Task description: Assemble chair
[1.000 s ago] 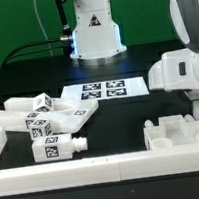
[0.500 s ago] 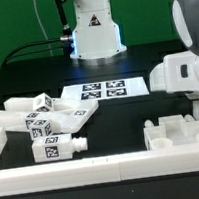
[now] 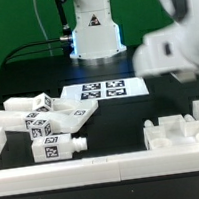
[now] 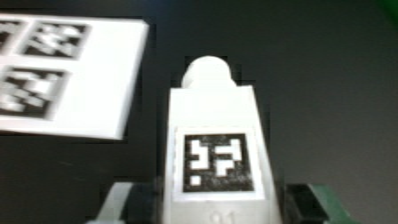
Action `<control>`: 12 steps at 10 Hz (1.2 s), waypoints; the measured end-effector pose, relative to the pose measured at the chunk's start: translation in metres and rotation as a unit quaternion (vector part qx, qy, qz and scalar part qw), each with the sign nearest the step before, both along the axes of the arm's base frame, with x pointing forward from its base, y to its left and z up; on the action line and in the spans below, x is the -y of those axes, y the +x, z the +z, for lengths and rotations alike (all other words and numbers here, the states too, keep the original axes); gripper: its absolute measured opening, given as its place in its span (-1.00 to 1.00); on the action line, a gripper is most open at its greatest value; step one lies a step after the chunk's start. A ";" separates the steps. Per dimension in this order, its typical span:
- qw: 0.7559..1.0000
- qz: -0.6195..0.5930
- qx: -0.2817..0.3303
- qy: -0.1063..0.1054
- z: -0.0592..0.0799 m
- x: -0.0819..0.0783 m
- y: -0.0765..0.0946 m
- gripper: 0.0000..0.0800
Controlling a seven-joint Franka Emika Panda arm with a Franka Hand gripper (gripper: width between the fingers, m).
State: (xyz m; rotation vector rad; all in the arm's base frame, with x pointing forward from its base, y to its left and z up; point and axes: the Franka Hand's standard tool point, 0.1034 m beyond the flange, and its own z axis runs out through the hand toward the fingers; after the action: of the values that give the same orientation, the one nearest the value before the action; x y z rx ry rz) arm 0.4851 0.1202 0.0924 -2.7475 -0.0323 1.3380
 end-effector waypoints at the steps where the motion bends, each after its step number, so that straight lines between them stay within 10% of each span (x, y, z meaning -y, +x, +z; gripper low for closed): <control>1: 0.999 0.000 0.038 0.007 0.021 0.003 0.009 -0.29; 5: 0.984 -0.013 0.180 0.007 0.026 0.001 0.020 -0.29; 9: 0.934 0.026 0.352 0.051 0.039 0.009 0.103 -0.29; 12: 0.891 0.023 0.451 0.045 0.039 0.006 0.102 -0.29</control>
Offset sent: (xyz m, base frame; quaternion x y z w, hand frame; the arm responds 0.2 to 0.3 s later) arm 0.0000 0.0000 0.0000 0.0000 0.1938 0.0000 0.9810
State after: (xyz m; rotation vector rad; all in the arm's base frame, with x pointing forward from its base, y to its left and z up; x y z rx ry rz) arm 0.5869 0.1145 0.1310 -3.0065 -0.2101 -0.0446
